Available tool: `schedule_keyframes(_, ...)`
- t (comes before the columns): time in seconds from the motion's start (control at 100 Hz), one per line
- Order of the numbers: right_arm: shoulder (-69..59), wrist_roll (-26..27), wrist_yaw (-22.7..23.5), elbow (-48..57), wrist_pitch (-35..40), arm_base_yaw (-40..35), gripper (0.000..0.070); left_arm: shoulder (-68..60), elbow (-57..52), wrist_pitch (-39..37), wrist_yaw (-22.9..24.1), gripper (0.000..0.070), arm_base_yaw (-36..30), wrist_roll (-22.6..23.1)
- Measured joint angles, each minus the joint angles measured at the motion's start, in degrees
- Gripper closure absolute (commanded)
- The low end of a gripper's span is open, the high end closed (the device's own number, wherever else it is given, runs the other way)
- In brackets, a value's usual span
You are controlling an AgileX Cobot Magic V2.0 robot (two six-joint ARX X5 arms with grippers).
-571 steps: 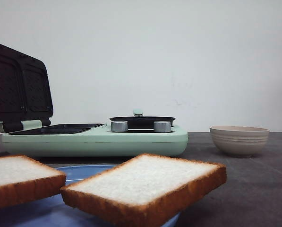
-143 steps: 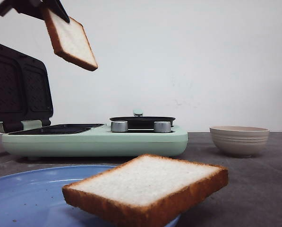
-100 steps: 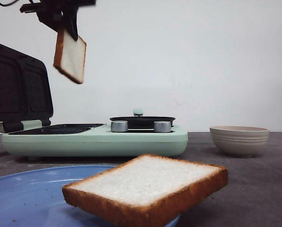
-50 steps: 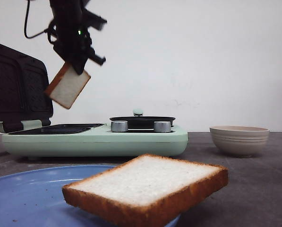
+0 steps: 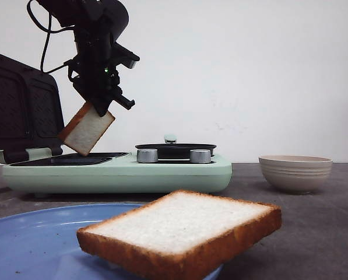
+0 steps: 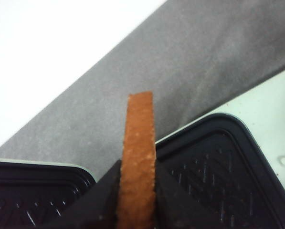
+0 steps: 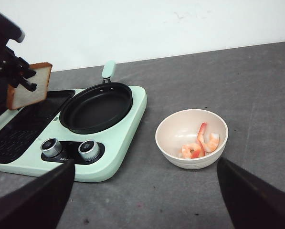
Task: Make breakfast with bread and shrimp
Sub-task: 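Carry the bread slice with the left gripper onto the sandwich maker plate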
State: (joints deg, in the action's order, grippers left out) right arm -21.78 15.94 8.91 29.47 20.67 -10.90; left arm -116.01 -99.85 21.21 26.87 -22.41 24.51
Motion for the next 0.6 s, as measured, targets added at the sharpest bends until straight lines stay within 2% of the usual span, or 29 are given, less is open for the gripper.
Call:
schedule_keyframes(0.17,0.0,0.0,0.0,0.0,0.0,0.0,0.0123,-0.3,0.0,-2.0,2.4,0.0696,0.0,0.3)
schedule_keyframes(0.6,0.0,0.0,0.0,0.0,2.9,0.0,0.0123,-0.9,0.0,-3.5,3.0,0.0696,0.1,1.5)
